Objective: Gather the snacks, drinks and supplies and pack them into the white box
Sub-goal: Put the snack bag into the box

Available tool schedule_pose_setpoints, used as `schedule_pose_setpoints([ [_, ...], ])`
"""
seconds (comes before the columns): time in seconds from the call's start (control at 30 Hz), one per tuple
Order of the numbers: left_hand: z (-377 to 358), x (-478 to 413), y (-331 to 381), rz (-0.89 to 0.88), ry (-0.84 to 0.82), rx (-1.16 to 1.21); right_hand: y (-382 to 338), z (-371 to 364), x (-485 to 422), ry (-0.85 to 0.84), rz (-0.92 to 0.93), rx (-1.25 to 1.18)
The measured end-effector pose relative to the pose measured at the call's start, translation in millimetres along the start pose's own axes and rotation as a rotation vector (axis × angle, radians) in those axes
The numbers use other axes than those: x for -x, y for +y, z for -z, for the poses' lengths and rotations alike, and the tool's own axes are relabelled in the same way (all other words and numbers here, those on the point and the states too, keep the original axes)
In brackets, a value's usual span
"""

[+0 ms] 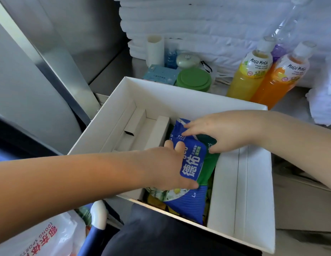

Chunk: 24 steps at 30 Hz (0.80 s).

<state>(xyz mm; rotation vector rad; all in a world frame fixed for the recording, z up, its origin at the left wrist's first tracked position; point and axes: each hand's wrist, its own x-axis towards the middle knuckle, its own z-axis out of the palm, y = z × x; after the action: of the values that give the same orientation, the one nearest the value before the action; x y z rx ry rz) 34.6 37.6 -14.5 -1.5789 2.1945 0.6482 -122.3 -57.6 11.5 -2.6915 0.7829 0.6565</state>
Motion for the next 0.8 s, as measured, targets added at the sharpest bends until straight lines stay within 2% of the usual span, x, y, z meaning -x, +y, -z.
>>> schedule_pose_setpoints([
  [0.1,4,2,-13,-0.107,-0.003,-0.073,4,0,-1,-0.017,-0.012,0.017],
  [0.23,8,2,-25,-0.288,0.137,-0.25,2,3,-5,-0.024,0.024,0.005],
  [0.37,1,-5,-15,-0.423,0.045,-0.313,-2,3,-13,-0.05,0.037,0.104],
  [0.6,-4,-14,-5,-0.4,-0.143,-0.383,-4,2,-24,-0.146,0.041,0.344],
  [0.8,-12,-17,-2,-0.402,-0.141,-0.413,3,3,-21,-0.16,0.016,0.27],
])
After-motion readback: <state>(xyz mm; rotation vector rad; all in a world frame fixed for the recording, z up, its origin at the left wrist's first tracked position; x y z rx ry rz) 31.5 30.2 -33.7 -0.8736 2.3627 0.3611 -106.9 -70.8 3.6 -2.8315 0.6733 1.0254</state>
